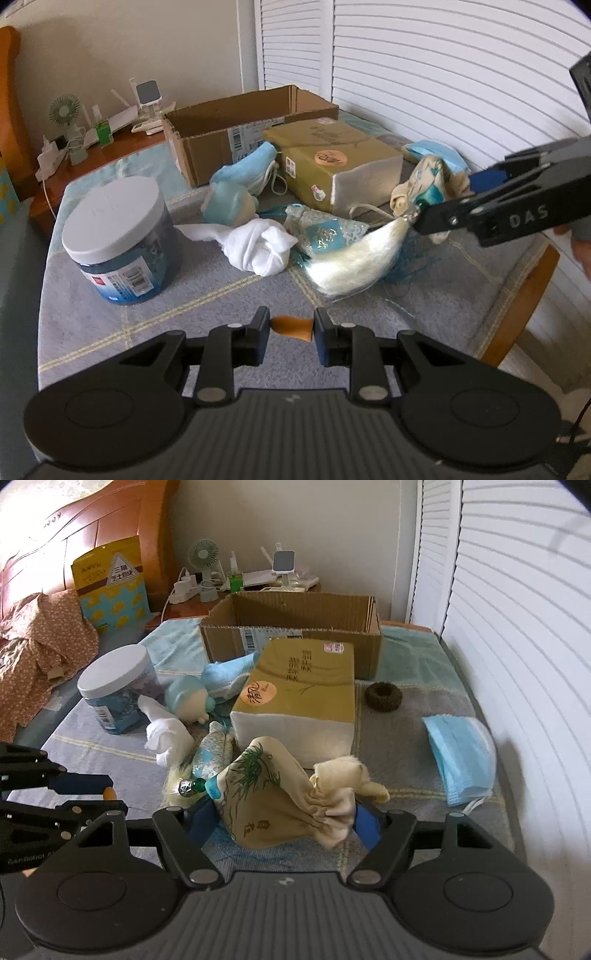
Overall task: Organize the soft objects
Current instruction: 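Lift the cream pouch with the right gripper and drop it into the cardboard box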
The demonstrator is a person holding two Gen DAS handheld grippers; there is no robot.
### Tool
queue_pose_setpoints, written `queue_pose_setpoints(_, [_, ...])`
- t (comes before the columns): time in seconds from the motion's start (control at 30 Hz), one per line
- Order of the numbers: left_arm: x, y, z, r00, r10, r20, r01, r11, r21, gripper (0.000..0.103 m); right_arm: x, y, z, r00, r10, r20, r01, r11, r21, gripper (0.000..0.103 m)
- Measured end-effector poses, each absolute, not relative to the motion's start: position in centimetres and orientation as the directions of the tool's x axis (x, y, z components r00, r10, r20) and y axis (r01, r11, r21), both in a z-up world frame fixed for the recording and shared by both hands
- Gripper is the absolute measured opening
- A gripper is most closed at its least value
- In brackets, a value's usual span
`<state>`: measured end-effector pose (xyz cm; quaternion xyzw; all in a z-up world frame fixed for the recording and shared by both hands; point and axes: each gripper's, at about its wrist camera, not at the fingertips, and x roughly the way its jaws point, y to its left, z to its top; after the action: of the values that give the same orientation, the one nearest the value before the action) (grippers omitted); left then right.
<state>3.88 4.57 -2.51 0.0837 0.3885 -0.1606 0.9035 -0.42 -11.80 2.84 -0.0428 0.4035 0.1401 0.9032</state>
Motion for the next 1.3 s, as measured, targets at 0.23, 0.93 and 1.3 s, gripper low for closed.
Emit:
queue_pose_setpoints(0.23, [3.9,5.0,-1.3,0.647,-0.24,-0.724,0.378,0.925,0.032,0.024,-0.7,-11.9,5.4,0.645,0.205,-0.736,-0.317,0.948,-0.013,0.078])
queue_pose_setpoints(0.93, [5.9,5.7,-0.5,0.65,-0.296,-0.7,0.421,0.907,0.007,0.024,8.6,-12.1,13.6,0.693,0.14,-0.707,-0.219,0.975,-0.022,0.078])
queue_pose_setpoints(1.3, [6.5,6.1,0.0,0.655,-0.302,-0.693,0.408,0.913,-0.012,0.024,18.1,-8.5,17.2,0.692,0.187,-0.697,-0.279,0.96,-0.019,0.078])
